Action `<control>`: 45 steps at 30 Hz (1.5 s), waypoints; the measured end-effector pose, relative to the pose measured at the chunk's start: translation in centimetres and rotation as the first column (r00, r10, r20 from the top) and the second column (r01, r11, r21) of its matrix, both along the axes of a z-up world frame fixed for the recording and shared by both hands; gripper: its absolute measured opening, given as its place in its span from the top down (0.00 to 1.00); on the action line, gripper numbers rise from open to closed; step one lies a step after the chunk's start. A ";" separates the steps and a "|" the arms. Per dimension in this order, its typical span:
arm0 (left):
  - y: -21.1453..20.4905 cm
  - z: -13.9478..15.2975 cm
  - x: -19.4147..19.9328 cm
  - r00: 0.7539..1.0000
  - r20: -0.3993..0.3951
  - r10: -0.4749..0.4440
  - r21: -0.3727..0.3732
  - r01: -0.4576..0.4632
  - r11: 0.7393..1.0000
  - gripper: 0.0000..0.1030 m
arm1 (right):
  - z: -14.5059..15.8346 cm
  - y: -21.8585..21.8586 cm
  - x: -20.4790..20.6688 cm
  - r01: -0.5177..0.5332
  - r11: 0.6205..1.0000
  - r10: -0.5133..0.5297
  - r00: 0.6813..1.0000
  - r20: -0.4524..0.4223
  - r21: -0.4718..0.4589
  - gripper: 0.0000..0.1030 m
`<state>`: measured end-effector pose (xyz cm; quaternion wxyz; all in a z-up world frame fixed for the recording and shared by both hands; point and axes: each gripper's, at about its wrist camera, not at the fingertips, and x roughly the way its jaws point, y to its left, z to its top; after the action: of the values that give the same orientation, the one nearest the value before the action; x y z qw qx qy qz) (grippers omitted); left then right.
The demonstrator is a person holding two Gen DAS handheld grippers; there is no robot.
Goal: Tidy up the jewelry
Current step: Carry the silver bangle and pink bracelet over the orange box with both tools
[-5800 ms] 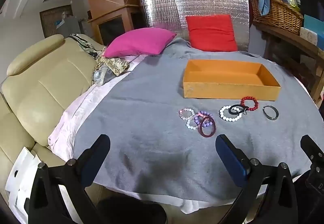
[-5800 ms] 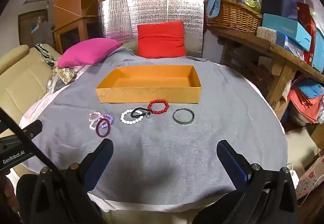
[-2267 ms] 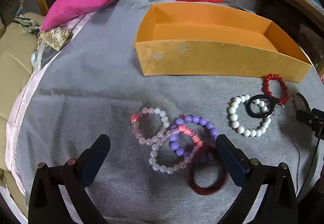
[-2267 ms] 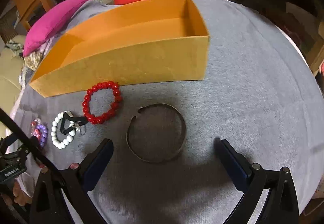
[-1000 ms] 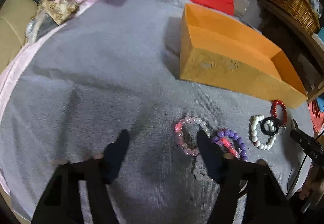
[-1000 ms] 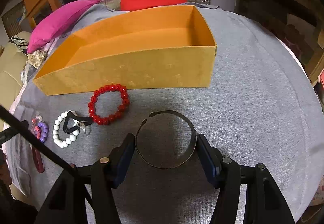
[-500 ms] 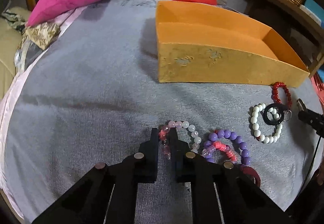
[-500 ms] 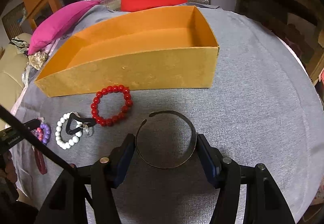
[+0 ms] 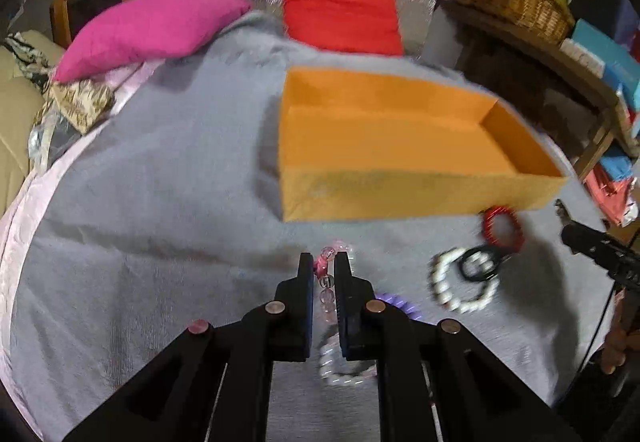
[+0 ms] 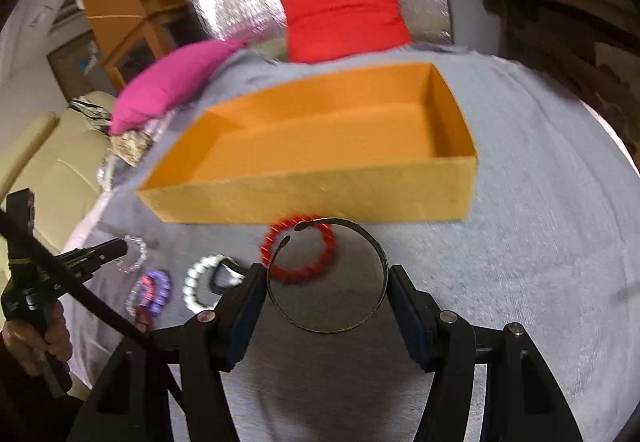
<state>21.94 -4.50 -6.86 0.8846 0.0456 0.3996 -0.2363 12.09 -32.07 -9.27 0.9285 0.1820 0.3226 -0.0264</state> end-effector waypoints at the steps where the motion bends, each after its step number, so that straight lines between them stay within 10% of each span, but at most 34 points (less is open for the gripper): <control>1: -0.3 0.3 -0.3 1.000 0.010 -0.005 -0.012 0.005 1.000 0.90 | 0.3 0.1 -0.1 -0.002 1.000 0.002 1.000 0.020 -0.008 0.37; 13: -4.8 7.0 2.5 0.976 0.215 0.028 -0.096 -0.007 0.995 0.90 | 5.0 -1.6 3.0 0.138 0.990 -0.132 0.975 0.176 -0.023 0.37; 27: -7.2 -0.9 9.0 0.995 0.003 0.098 0.025 -0.098 0.995 0.90 | 2.6 -4.7 12.2 0.162 0.987 -0.162 0.987 -0.016 0.006 0.37; 45: -9.0 -2.4 7.7 0.996 -0.080 0.033 0.075 -0.027 0.997 0.90 | -0.9 -4.2 14.4 0.145 0.986 -0.159 0.968 -0.192 -0.084 0.36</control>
<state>29.60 -13.49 -9.30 0.8687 0.0628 0.4444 -0.2096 26.53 -36.30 -10.20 0.8927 0.1705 0.3974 -0.1267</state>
